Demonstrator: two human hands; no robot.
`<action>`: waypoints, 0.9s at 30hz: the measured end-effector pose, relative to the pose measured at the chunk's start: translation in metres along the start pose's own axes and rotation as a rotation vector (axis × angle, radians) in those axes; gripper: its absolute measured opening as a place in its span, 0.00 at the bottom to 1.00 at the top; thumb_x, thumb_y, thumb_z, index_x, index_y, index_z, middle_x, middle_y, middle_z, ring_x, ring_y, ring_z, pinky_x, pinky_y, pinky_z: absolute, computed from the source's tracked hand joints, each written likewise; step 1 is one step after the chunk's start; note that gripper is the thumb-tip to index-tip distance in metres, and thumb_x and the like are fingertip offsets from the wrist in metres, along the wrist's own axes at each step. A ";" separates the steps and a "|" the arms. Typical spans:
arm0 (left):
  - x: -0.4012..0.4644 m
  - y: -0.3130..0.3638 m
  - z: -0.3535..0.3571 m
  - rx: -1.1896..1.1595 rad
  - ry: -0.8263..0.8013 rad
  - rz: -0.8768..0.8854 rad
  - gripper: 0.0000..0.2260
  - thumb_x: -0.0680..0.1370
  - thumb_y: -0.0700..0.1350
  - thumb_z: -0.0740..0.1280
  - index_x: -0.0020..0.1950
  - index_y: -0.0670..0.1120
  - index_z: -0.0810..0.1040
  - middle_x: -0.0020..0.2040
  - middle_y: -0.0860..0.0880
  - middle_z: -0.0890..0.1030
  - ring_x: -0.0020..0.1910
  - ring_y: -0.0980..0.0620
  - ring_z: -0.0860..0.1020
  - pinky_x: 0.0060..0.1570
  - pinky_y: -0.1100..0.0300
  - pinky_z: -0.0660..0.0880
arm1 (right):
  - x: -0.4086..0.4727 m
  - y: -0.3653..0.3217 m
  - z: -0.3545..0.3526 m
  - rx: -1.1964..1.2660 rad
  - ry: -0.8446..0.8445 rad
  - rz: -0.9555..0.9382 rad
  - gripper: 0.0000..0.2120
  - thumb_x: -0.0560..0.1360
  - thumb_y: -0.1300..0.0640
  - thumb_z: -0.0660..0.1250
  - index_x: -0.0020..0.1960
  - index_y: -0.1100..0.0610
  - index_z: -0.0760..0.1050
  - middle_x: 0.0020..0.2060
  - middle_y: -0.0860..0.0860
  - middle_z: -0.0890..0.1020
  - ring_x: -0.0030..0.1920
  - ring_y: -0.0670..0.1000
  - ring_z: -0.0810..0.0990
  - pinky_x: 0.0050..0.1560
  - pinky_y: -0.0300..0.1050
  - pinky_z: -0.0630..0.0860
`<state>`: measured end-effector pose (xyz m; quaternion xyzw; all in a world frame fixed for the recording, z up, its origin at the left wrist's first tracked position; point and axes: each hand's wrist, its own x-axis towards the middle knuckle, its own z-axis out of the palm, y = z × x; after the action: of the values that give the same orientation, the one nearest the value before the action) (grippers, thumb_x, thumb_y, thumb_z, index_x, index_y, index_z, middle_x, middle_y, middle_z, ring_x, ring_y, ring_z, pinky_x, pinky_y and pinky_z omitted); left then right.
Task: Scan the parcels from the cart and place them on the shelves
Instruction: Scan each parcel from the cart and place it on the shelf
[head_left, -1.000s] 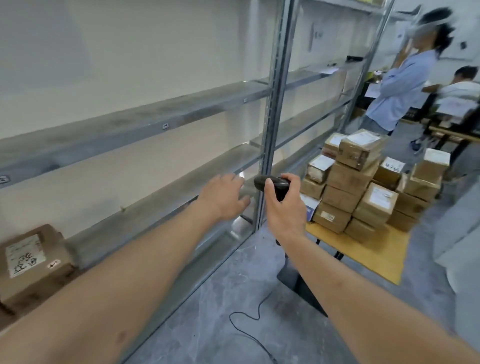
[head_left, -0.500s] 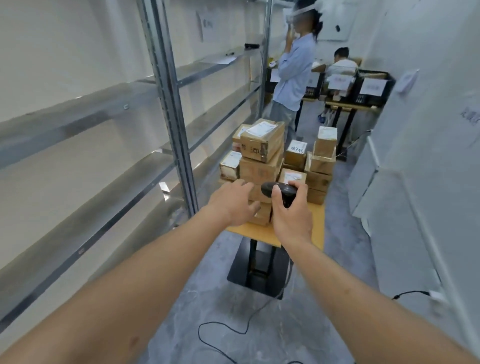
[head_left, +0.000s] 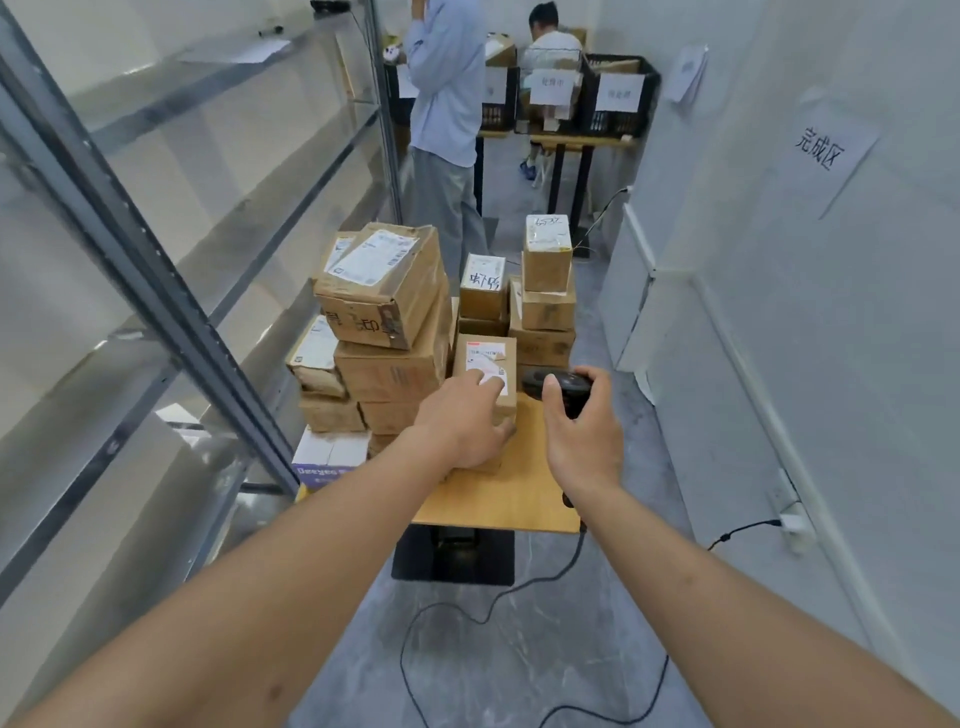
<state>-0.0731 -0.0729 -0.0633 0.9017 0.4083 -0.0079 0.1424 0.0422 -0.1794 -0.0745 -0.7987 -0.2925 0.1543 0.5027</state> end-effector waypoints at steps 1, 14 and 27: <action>0.013 0.002 0.004 0.009 -0.009 -0.012 0.29 0.82 0.60 0.65 0.80 0.50 0.67 0.77 0.47 0.70 0.74 0.43 0.69 0.68 0.44 0.74 | 0.012 0.005 0.001 -0.007 0.003 0.010 0.17 0.84 0.40 0.63 0.68 0.45 0.68 0.54 0.44 0.80 0.52 0.49 0.80 0.51 0.48 0.77; 0.148 0.011 0.071 0.015 -0.062 -0.402 0.30 0.77 0.64 0.70 0.73 0.52 0.69 0.73 0.42 0.68 0.72 0.39 0.66 0.66 0.44 0.72 | 0.165 0.080 0.029 -0.035 -0.302 0.045 0.17 0.82 0.36 0.62 0.67 0.40 0.66 0.50 0.42 0.81 0.48 0.47 0.81 0.51 0.54 0.80; 0.170 0.019 0.098 0.028 -0.027 -0.622 0.39 0.68 0.72 0.73 0.73 0.55 0.66 0.67 0.43 0.61 0.60 0.39 0.67 0.60 0.46 0.72 | 0.203 0.108 0.050 -0.064 -0.423 0.071 0.16 0.83 0.36 0.62 0.67 0.40 0.66 0.52 0.43 0.81 0.50 0.48 0.81 0.49 0.49 0.77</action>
<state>0.0636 0.0140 -0.1750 0.7352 0.6625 -0.0689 0.1260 0.2075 -0.0526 -0.1834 -0.7739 -0.3681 0.3266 0.3986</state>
